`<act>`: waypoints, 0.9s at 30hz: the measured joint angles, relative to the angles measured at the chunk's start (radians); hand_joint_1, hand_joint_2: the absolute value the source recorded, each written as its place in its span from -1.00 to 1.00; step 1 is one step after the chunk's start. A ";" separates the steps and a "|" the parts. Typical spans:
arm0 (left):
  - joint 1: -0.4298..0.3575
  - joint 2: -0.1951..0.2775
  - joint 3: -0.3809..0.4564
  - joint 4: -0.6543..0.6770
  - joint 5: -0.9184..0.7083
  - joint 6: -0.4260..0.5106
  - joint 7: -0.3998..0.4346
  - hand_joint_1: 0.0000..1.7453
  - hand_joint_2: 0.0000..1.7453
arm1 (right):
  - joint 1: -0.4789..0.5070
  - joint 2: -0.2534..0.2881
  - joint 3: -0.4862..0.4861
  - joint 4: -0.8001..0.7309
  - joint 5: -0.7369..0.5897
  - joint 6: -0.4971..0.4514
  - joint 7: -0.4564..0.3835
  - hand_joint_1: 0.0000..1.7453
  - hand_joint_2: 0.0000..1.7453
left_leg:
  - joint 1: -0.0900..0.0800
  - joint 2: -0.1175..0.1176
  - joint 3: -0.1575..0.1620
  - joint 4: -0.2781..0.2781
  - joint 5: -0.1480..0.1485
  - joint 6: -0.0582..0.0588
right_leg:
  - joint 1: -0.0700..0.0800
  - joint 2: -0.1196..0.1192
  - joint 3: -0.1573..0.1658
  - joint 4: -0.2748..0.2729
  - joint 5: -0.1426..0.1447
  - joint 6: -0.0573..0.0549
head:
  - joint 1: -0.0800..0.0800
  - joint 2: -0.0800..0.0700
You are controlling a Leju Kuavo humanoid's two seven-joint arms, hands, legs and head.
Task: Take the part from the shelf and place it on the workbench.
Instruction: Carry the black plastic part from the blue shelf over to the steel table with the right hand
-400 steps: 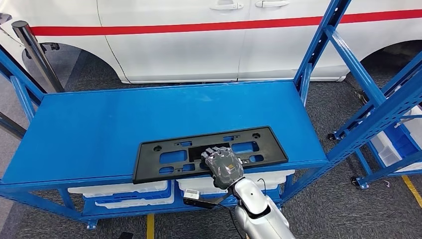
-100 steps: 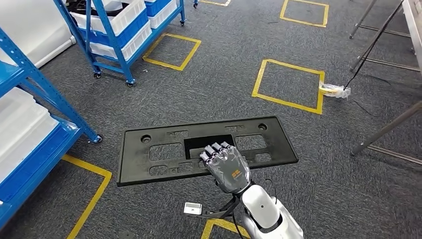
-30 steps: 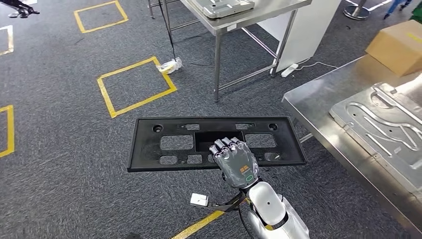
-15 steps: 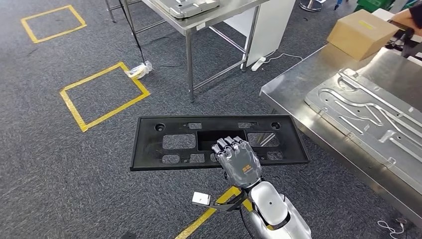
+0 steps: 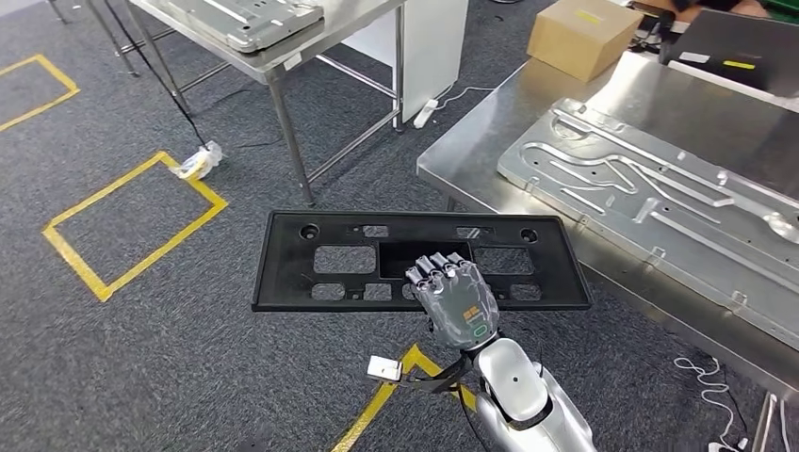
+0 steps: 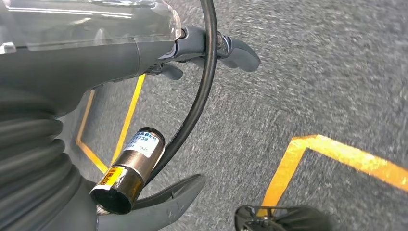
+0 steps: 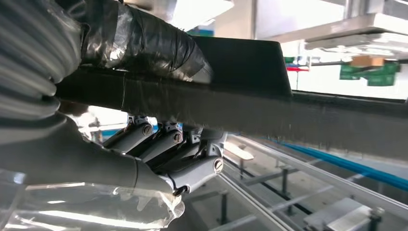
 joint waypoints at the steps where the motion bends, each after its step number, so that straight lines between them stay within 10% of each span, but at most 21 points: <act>1: 0.001 0.000 0.001 0.000 -0.001 0.000 0.000 -1.00 1.00 | 0.001 0.000 0.000 0.000 0.000 0.000 0.001 0.90 1.00 | 0.000 -0.002 -0.007 -0.003 0.020 0.001 | 0.000 0.016 0.000 0.002 -0.001 0.000 | 0.000 0.000; 4: 0.001 0.000 0.003 0.000 -0.002 0.000 0.000 -1.00 1.00 | 0.000 0.000 0.000 -0.001 0.000 0.001 0.012 0.90 1.00 | 0.002 -0.042 0.052 -0.174 0.129 0.007 | -0.001 0.062 -0.002 0.015 -0.008 0.008 | 0.000 0.000; 8: -0.004 0.000 0.005 0.000 -0.002 0.000 -0.001 -1.00 1.00 | -0.004 -0.004 0.000 -0.003 0.000 0.001 0.030 0.90 1.00 | 0.001 -0.062 0.084 -0.250 0.153 0.022 | -0.006 0.104 -0.016 0.021 -0.006 0.031 | 0.000 0.000; 13: -0.003 0.000 0.007 -0.001 -0.002 0.000 -0.002 -1.00 1.00 | -0.010 -0.013 -0.003 -0.012 0.000 0.001 0.035 0.90 1.00 | 0.002 -0.002 0.092 -0.269 0.160 0.052 | -0.004 -0.015 -0.092 0.177 -0.094 0.057 | 0.006 0.000; 16: 0.000 0.000 0.008 -0.001 -0.002 -0.001 -0.002 -1.00 1.00 | -0.009 -0.017 -0.003 -0.012 0.000 0.001 0.035 0.90 1.00 | 0.001 0.039 0.095 -0.269 0.155 0.052 | -0.012 -0.033 -0.150 0.288 -0.119 0.066 | 0.006 0.000; 19: -0.001 0.000 0.008 -0.001 -0.002 -0.001 -0.002 -1.00 1.00 | -0.011 -0.020 -0.004 -0.014 0.000 0.001 0.038 0.90 1.00 | 0.000 0.076 0.108 -0.269 0.146 0.045 | -0.008 -0.083 -0.055 0.108 -0.027 0.058 | 0.006 0.000; 22: -0.003 -0.001 0.008 -0.001 -0.001 -0.001 0.005 -1.00 1.00 | -0.015 -0.021 -0.006 -0.020 0.000 0.002 0.049 0.90 1.00 | -0.008 0.107 0.120 -0.270 0.135 0.030 | 0.009 -0.127 -0.009 0.011 -0.008 0.039 | 0.005 0.000; 24: -0.004 -0.001 0.009 -0.001 -0.001 -0.001 0.009 -1.00 1.00 | -0.015 -0.023 -0.010 -0.025 0.000 0.002 0.053 0.90 1.00 | -0.008 0.128 0.128 -0.273 0.129 0.018 | 0.008 -0.097 -0.007 0.005 -0.005 0.029 | 0.005 0.000; 27: -0.005 -0.002 0.010 -0.001 -0.001 -0.001 0.012 -1.00 1.00 | -0.017 -0.027 -0.015 -0.033 0.000 0.005 0.056 0.90 1.00 | -0.001 0.061 0.103 -0.193 0.074 0.005 | -0.006 -0.057 0.006 -0.010 0.003 0.010 | 0.002 0.000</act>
